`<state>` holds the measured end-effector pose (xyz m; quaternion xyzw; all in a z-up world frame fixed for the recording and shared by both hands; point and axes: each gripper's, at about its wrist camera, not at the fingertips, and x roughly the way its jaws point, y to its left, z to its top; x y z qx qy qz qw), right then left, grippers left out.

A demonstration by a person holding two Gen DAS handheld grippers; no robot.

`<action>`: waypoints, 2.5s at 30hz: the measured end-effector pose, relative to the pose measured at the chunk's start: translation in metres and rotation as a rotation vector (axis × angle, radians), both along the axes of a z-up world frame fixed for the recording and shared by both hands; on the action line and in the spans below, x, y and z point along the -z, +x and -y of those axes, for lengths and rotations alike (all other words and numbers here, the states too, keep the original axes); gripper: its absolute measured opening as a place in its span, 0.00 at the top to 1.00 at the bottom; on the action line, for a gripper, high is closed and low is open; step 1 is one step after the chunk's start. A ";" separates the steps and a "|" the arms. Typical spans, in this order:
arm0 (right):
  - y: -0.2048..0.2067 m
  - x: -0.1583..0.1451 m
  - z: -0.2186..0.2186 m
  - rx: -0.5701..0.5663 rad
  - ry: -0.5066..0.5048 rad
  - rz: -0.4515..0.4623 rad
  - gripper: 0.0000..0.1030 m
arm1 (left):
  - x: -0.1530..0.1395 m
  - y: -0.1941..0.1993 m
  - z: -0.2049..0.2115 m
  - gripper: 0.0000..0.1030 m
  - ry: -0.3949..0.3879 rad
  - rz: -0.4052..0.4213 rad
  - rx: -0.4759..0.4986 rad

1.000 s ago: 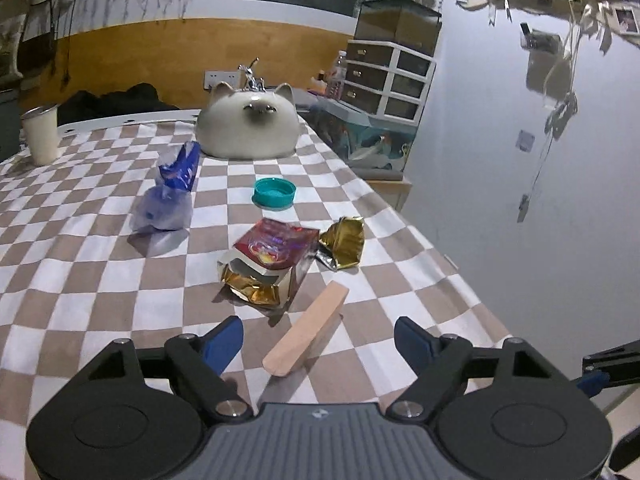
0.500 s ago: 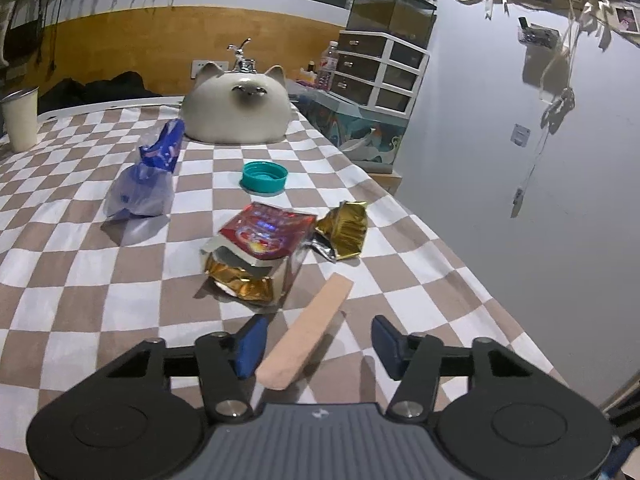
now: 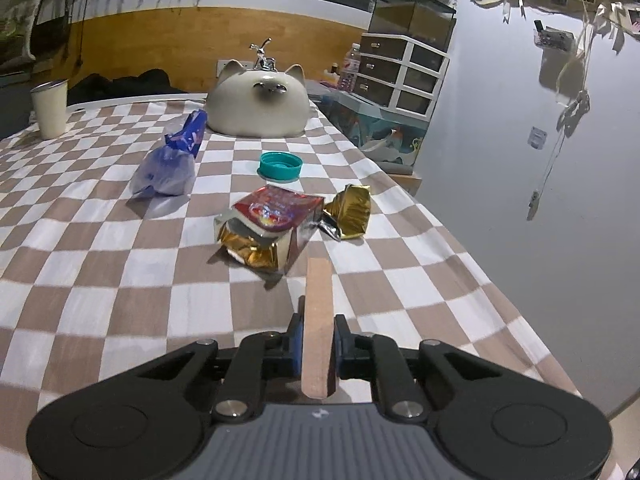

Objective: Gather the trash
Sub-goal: 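Grasp the wooden stick with the left tool while the right tool grasps the blue Pepsi can, then lift the wooden stick with the left tool while the right tool lifts the Pepsi can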

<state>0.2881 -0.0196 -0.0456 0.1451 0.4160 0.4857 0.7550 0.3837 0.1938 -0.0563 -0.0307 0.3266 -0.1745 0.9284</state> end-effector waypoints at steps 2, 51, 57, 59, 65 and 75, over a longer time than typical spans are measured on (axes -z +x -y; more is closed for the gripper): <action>-0.005 -0.003 0.001 0.023 -0.010 0.018 0.77 | -0.002 -0.010 -0.001 0.85 0.001 0.009 -0.009; -0.030 -0.014 0.041 0.357 -0.122 -0.008 0.75 | 0.001 -0.156 0.047 0.85 0.066 0.054 -0.015; -0.040 -0.021 0.049 0.374 -0.125 0.050 0.75 | -0.014 -0.174 0.048 0.85 0.038 0.097 -0.055; -0.045 -0.023 0.051 0.377 -0.129 0.078 0.75 | -0.020 -0.181 0.050 0.85 0.038 0.113 -0.065; -0.064 -0.029 0.059 0.390 -0.139 0.162 0.76 | -0.032 -0.206 0.058 0.85 0.033 0.157 -0.093; -0.085 -0.025 0.074 0.383 -0.127 0.187 0.76 | -0.017 -0.234 0.069 0.84 0.114 0.091 -0.080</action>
